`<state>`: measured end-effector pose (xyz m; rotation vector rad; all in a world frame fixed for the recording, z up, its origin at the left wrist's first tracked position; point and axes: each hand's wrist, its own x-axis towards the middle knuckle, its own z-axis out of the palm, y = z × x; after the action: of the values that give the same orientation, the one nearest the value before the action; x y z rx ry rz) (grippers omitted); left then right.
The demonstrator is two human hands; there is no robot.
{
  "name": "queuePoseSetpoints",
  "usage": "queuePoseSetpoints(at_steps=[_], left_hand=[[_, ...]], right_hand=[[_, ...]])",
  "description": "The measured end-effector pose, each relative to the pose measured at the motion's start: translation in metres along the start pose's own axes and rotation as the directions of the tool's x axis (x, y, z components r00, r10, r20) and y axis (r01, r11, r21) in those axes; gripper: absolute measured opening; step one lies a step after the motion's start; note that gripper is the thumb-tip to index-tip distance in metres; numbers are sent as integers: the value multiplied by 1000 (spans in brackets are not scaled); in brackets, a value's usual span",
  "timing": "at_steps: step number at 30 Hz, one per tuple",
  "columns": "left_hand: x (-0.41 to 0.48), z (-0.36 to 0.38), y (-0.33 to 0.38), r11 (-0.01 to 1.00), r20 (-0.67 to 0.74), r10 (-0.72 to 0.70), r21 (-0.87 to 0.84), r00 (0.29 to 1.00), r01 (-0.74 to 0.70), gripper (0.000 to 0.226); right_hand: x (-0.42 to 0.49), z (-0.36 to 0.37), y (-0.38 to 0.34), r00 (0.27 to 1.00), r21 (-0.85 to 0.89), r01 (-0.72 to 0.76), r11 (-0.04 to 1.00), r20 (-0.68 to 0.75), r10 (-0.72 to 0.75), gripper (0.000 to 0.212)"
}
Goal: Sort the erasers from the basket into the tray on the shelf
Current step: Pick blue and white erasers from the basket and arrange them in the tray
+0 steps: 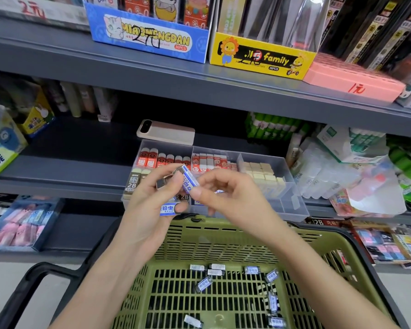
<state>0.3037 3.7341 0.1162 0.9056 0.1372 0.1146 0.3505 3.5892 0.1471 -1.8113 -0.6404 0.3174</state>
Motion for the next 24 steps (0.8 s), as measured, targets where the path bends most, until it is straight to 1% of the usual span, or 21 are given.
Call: queuePoseSetpoints(at_steps=[2,4,6,7,9,11,12,15,16,17,18,19,20,21,22,24], left_hand=[[0,0,0,999,-7,10,33,1000,-10,14],[-1,-2,0,995,-14,39,97,999,-38,13],[-2,-2,-1,976,1,72,204,997,-70,13],[-3,-1,-2,966,11,80,245,997,-80,18],[-3,-1,-4,955,30,86,282,996,-91,27],[-4,0,-5,951,42,90,295,995,-98,30],[-4,0,-4,952,41,85,290,996,-93,27],[-2,-3,-1,981,34,48,187,998,-54,16],[-1,-4,1,991,26,33,130,999,-36,15],[-1,-5,2,998,14,16,63,1000,-17,16],[0,-6,3,1000,1,-2,-15,1000,2,18],[0,-6,4,995,-11,-24,-99,1000,23,18],[1,-6,5,983,-20,-47,-176,999,43,19],[1,-5,6,969,-31,-69,-238,997,59,21],[1,-5,6,956,-42,-88,-283,995,72,22],[2,-3,7,937,-63,-110,-341,992,82,19]], right_hand=[[-2,6,0,998,43,-24,999,-54,27,12],[-2,5,0,991,162,-46,986,-120,66,8],[0,1,0,979,272,-58,961,-172,108,5],[1,0,0,977,322,-61,945,-177,123,7],[1,0,1,981,400,-72,913,-136,137,10],[2,1,2,986,402,-87,912,-98,137,9],[4,0,3,983,409,-97,907,-103,151,9],[12,-11,6,960,518,-129,846,-148,237,9],[15,-16,7,952,490,-161,857,-150,265,9],[17,-20,9,950,367,-206,907,-149,275,12],[19,-24,13,954,153,-245,957,-138,266,15],[21,-26,17,959,-80,-268,960,-117,258,17],[24,-26,21,960,-267,-278,923,-101,261,17],[26,-25,25,957,-384,-289,877,-101,272,18],[29,-22,29,950,-431,-312,847,-118,290,17],[32,-17,36,940,-456,-342,822,-166,298,14]])
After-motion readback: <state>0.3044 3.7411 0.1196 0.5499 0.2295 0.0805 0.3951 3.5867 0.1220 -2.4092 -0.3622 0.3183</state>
